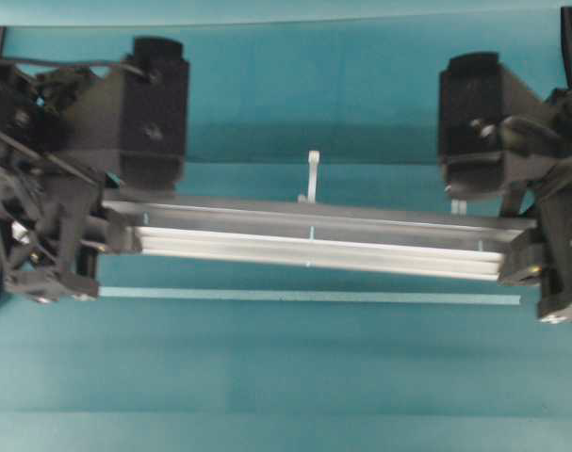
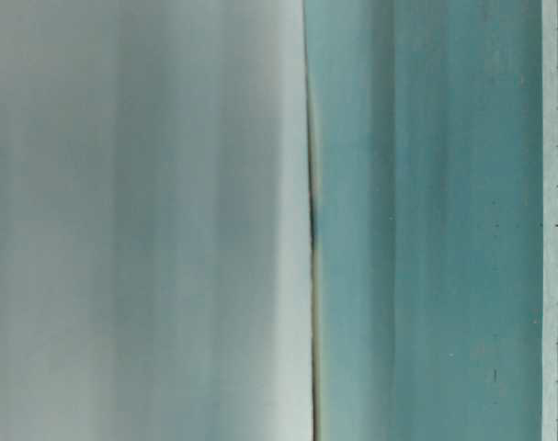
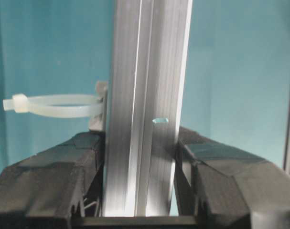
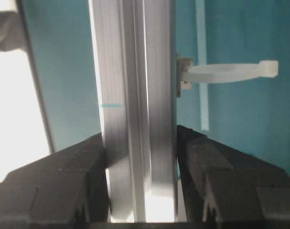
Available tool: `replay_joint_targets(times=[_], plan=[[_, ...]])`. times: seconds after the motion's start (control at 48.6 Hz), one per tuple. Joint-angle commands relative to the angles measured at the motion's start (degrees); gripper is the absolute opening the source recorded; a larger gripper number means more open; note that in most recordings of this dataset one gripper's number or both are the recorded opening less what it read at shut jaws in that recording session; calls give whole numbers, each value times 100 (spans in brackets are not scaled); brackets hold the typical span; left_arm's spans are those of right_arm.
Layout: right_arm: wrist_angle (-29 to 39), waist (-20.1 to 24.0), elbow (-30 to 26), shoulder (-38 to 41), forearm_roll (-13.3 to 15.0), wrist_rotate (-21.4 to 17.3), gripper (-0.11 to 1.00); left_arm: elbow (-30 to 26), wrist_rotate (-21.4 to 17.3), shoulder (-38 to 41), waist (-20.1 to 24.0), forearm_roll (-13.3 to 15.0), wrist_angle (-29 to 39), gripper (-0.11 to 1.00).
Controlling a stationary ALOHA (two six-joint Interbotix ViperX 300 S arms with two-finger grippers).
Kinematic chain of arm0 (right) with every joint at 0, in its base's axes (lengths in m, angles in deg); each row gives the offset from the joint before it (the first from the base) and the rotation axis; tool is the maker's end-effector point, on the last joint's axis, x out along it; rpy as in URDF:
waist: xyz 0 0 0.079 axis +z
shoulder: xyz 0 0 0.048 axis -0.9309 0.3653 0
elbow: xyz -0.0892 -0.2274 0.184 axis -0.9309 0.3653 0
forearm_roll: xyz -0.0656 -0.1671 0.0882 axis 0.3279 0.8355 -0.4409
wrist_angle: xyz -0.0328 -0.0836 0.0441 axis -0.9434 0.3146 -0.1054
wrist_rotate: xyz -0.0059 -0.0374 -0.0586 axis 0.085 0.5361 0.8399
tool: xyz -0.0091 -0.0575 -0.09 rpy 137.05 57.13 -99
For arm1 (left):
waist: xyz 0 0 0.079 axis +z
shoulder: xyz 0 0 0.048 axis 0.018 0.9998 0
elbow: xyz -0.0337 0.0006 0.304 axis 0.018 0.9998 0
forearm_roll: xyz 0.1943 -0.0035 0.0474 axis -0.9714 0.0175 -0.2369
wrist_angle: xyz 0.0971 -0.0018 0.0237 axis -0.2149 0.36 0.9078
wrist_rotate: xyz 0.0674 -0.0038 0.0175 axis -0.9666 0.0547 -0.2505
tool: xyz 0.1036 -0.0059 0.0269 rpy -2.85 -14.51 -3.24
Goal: Lift the large metal rail with both hands.
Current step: 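Lower the held rail back down onto the table with both grippers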
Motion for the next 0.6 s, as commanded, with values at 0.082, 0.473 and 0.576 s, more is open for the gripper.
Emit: replay_joint_targets(times=[0.082,0.473,0.576], plan=[[-255,-114,958,-237,114,-114,40,756,62,-272,26,-35,-272,36],[-2101,-202,2786,-879,343,-114,40,2953,79,-905,97,-35,-1661,36],[-2355,-202,3094,-879,343,-105,40,3270,79,-967,132,-35,-1978,36]])
